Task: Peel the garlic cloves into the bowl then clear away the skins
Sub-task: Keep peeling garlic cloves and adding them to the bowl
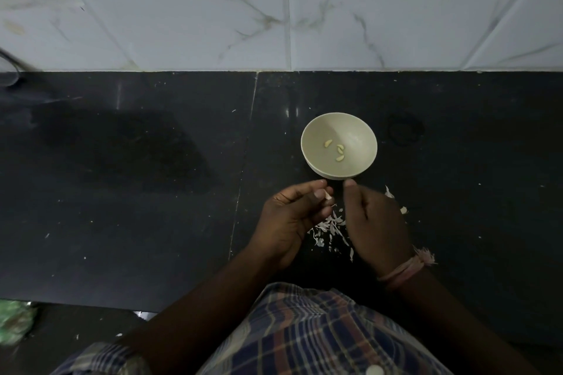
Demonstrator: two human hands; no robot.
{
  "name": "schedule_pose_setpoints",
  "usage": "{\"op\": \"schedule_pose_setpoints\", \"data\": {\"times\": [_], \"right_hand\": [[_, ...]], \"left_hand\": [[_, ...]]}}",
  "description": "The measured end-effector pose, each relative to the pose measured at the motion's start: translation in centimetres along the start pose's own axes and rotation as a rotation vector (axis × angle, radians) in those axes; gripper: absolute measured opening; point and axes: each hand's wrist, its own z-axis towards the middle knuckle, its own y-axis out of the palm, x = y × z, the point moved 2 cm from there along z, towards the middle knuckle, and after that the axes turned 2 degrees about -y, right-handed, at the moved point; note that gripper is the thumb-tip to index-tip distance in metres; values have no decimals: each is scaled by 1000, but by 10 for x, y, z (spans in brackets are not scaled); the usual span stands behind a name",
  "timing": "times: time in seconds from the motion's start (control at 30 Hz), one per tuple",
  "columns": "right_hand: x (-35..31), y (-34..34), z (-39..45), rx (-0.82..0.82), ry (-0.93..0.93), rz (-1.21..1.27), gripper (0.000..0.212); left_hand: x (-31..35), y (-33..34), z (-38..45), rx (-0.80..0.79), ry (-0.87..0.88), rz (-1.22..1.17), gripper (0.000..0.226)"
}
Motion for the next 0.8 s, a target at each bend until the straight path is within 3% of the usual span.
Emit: {"op": "schedule_pose_setpoints", "data": {"times": [0.13, 0.27, 0.43, 0.63, 0.8], "right_hand": [[19, 15, -1, -87, -33, -113, 36], [21, 18, -7, -164, -40, -138, 4], [7, 11, -12, -24, -145, -52, 20], [2, 1, -21, -7, -35, 95, 25], [6, 6, -25, -30, 7, 40, 32]], "left_hand": [[-1, -4, 1, 50, -8, -15, 14], [0, -7, 0, 45, -17, -55, 13], [-1, -6, -4, 46, -30, -24, 16], [-7, -8, -7, 57, -44, -24, 16], [-9, -4, -9, 65, -37, -43, 18]]}}
